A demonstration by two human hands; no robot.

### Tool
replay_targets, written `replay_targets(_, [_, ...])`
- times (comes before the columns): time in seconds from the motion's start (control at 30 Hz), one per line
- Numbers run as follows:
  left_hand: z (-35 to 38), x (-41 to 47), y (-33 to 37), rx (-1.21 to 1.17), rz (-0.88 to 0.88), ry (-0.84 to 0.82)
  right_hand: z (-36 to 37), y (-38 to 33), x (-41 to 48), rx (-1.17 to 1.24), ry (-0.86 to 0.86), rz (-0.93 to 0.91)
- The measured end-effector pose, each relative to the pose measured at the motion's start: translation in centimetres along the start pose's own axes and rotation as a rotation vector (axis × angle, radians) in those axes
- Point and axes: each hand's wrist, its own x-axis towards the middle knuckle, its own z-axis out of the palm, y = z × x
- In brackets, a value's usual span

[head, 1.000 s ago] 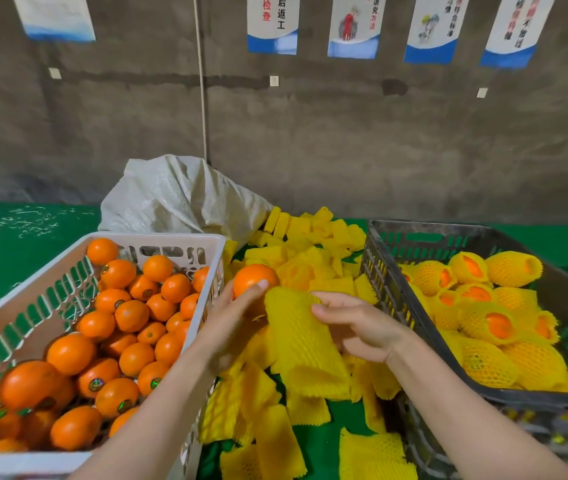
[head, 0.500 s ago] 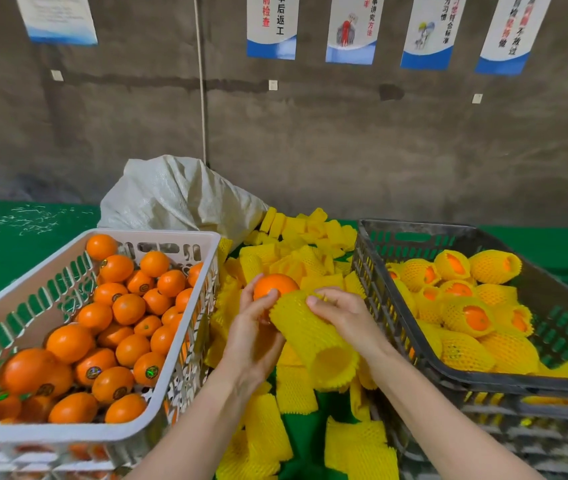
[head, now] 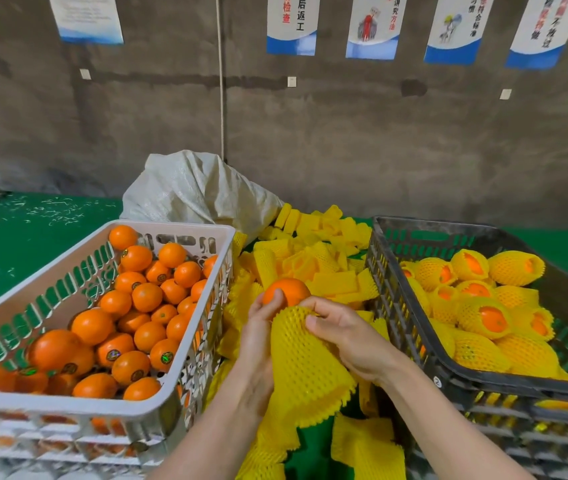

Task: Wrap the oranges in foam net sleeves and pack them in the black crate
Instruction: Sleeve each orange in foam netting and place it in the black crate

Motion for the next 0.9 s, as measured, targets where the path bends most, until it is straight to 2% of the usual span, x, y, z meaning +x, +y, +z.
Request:
replay_targets(0.1, [0.0,-0.1,-0.3,-0.075,0.024,-0.013,0.4,0.4,0.4,-0.143,0.072,-0.069])
replay_targets(0.27, [0.0,-0.5,-0.8,-0.071,0.106,-0.062,-0.1,1.1,1.0,-0.432,0.401,-0.244])
replay_targets(0.4, [0.0,-1.3,-1.6,-0.042,0.087,-0.233,0.1,1.5,0.8,-0.392,0.616,-0.309])
replay_targets(0.53, [-0.2,-0.6,-1.8,0.172,0.202,-0.211,1.0,2.8,0.7,-0.415,0.756,-0.317])
replay_targets(0.6, [-0.1,-0.2,-1.7,0.126,0.211,-0.197,1.6,3.4,0.5,-0.334,0.767,-0.284])
replay_targets(0.7, [0.2,0.3,-1.8,0.005,0.194,-0.087,2.5,3.8,0.5,-0.062,0.755,-0.239])
replay_targets(0.77, [0.0,0.5,-1.8,-0.062,0.134,-0.053,2.7,3.8,0.5,0.013,0.790,-0.196])
replay_targets(0.9, [-0.6,0.5,-2.1,0.040,0.076,-0.085,2.1,3.0,0.7,0.292,0.767,-0.119])
